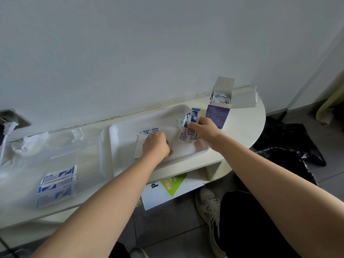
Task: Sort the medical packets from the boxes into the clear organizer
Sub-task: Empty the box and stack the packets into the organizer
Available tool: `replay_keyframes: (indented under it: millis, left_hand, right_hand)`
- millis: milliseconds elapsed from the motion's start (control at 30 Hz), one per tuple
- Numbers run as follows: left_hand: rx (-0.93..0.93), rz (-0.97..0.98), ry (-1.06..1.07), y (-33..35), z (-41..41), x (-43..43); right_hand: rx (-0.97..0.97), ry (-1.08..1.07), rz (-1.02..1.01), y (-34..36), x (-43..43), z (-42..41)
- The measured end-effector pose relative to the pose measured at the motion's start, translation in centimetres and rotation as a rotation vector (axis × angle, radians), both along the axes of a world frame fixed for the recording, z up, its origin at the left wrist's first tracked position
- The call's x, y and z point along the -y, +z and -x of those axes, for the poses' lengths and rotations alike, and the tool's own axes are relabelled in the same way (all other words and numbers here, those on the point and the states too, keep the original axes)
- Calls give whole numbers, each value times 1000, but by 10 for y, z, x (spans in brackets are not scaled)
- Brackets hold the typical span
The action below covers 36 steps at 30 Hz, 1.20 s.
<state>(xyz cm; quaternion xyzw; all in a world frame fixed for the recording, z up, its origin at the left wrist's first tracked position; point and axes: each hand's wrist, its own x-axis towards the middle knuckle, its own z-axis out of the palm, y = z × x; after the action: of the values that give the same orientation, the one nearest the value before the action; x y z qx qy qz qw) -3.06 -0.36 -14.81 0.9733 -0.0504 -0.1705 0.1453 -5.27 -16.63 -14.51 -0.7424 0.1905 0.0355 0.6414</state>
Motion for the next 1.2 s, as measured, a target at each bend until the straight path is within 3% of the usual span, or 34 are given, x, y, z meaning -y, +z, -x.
replay_keyframes:
  millis: [167,333,467,600,767,933,1200]
  left_hand:
    - [56,133,-60,0,5,-12]
    - [452,236,-160,3,3,-32]
    - [586,301,-143,3,0,-40]
    - [586,387,-130,4,0,-36]
    - [525,432,-84,7,1,-26]
    - [123,95,-170,-1,5,-20]
    - [197,-17,-216,-7,7,-15]
  right_hand:
    - [8,-20,-43,9,-3,-1]
    - [-7,25,-116,15,-6,-1]
    - [-136,188,-182,15,-16,1]
    - [-209,321,-189,13,-24,4]
    - [-84,302,-130,12,-17,3]
    - [60,43,-108,11,-7,0]
    - [37,54,-25,12,-7,5]
